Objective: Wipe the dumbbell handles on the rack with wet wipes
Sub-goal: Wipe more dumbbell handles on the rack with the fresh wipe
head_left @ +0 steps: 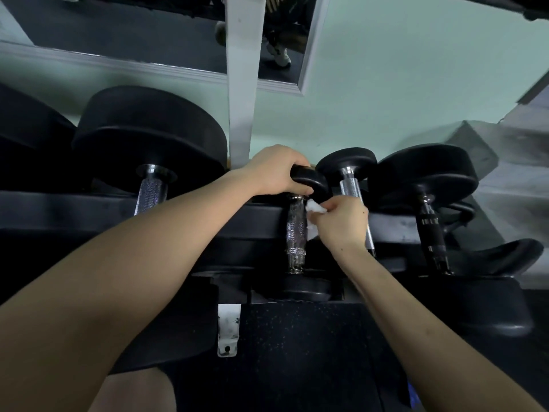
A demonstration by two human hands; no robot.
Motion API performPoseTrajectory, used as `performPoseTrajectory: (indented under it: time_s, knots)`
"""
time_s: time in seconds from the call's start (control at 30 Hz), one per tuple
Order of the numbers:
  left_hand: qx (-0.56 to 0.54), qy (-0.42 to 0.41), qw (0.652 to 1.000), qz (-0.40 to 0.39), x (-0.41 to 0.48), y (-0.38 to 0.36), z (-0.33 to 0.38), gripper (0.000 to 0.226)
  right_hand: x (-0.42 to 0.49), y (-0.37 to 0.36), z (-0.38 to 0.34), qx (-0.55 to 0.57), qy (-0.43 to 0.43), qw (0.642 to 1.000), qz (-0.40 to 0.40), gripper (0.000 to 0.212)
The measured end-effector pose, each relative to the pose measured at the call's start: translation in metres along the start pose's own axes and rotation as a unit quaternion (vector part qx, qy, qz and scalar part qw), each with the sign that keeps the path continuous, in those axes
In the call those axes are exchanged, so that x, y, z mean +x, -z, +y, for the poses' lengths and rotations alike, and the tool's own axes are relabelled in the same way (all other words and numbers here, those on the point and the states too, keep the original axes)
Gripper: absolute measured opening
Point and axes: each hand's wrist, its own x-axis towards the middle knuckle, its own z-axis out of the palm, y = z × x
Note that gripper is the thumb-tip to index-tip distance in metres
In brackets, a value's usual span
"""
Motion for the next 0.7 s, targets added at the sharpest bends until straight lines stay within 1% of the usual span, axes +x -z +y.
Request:
performPoseTrajectory:
  time_s: [0.03,0.1,0.2,0.3,0.33,0.4,0.47,0.53,0.6,0.63,0.7]
  knots:
    - [-0.009,0.004,1.000,-0.004,-0.001,0.001,-0.001,0.032,0.000,0.007,0.001,-0.003,0.001,1.000,0.018,0.016]
    - [-0.011,0.007,1.000,-0.012,-0.003,0.004,-0.002,0.033,0.000,0.021,0.002,-0.017,0.026,0.999,0.045,0.012]
    - [0.032,0.011,0.999,-0.016,-0.005,0.008,-0.002,0.034,-0.003,0.034,-0.004,-0.076,0.090,0.991,0.058,0.018]
    - [0.070,0.020,0.997,-0.014,-0.008,0.016,-0.002,0.038,-0.001,0.025,-0.004,-0.153,0.126,0.977,0.078,0.019]
    - [0.073,0.022,0.997,-0.017,-0.008,0.017,-0.003,0.038,0.001,0.018,-0.003,-0.151,0.136,0.976,0.076,0.017]
    - [0.064,0.023,0.997,-0.024,-0.009,0.018,-0.004,0.033,0.002,0.005,0.000,-0.103,0.161,0.980,0.048,0.012]
    - [0.044,0.023,0.998,-0.029,-0.008,0.017,-0.006,0.029,-0.002,-0.002,0.001,-0.041,0.188,0.981,0.036,0.016]
    - [0.038,0.024,0.999,-0.030,-0.008,0.016,-0.007,0.027,-0.005,0.001,0.002,0.033,0.190,0.980,0.053,0.019]
    - [0.039,0.024,0.999,-0.028,-0.007,0.016,-0.007,0.026,-0.006,0.004,0.004,0.084,0.188,0.976,0.076,0.014]
    - [0.039,0.023,0.999,-0.028,-0.007,0.016,-0.006,0.026,-0.007,0.004,0.006,0.075,0.199,0.973,0.088,0.011]
    - [0.041,0.022,0.999,-0.028,-0.006,0.016,-0.005,0.025,-0.005,-0.002,0.008,-0.020,0.216,0.971,0.101,0.006]
